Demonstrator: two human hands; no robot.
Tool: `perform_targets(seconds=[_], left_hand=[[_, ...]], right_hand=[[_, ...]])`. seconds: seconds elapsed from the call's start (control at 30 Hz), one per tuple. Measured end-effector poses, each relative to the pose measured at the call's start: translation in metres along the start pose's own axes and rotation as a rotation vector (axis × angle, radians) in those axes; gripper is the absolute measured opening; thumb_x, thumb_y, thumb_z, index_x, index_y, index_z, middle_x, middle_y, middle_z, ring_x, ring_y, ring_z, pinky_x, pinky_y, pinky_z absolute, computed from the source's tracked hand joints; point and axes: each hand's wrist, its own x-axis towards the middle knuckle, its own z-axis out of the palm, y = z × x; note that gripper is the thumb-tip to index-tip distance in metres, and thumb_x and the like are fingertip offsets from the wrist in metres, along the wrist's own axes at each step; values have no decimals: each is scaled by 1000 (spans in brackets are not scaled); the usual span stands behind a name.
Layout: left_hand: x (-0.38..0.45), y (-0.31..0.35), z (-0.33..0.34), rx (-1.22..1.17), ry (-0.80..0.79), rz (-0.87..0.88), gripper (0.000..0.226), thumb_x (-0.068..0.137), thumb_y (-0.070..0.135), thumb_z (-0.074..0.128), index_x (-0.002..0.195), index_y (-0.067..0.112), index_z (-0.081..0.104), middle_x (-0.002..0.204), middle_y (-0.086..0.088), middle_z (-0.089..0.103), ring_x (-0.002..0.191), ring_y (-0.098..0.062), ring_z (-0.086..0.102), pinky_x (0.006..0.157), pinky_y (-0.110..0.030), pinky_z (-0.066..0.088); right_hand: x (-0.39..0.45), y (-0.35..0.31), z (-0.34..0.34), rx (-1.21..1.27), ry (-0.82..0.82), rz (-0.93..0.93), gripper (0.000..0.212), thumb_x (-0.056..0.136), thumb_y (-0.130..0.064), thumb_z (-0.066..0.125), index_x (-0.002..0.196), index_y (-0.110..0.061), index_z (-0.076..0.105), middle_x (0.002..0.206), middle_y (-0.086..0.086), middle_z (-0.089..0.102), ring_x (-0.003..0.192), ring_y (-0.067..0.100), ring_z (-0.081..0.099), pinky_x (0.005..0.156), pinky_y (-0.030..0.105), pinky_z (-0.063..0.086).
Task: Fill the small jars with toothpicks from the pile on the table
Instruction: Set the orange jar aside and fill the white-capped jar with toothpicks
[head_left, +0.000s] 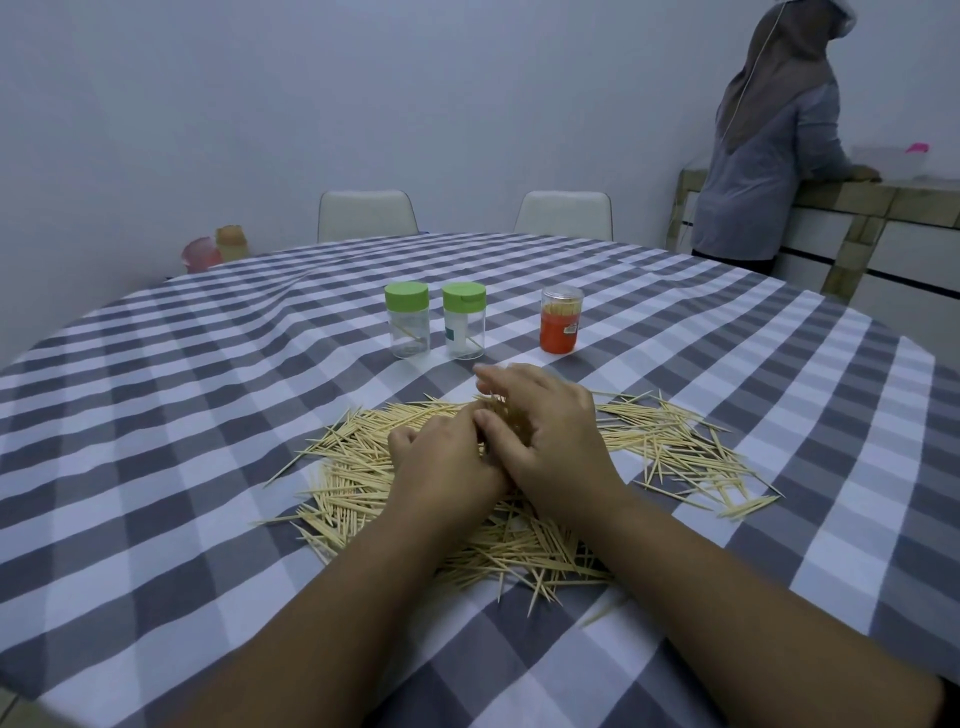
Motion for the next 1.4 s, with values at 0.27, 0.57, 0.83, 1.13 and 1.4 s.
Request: perform_targets(seconds=[0.27,0.57,0.83,1.13,1.4], left_hand=[[0,-3,2,-36,-14,0,28,80,46,55,106,38,54,91,16,65,103,-4,54,80,-34,17],[0,-4,-1,-23,-14,-15,31,75,64,61,91,40,50,91,18,64,104,-4,54,82,-35,19],[-2,-2,-3,-30,2,-17,33,80,52,55,112,44,50,96,18,64,107,-4,54,82,-33,16],[-2,0,-5,-35,-24,-39,44,72,68,63,107,44,52,99,19,64,107,-6,52,82,-34,16],[-3,1,-7,-49,-53,-55,39,70,68,65,96,43,50,105,19,62,110,-9,50,81,-31,13]], right_hand=[[6,-1,-1,237,78,193,18,90,-37,42,90,-33,59,90,-12,66,88,4,57,95,48,40],[8,12,-14,174,-148,271,44,100,-44,33,134,-25,52,142,-6,47,136,12,33,113,48,23],[4,2,-19,177,-63,101,17,90,-32,61,102,-28,73,129,-9,56,125,7,41,105,50,30],[8,-5,-36,420,-185,347,21,93,-30,55,103,-20,71,107,-17,63,99,-6,55,81,11,45],[19,30,-73,157,-345,542,45,89,-6,47,127,-29,55,131,-3,52,102,17,56,76,25,46]])
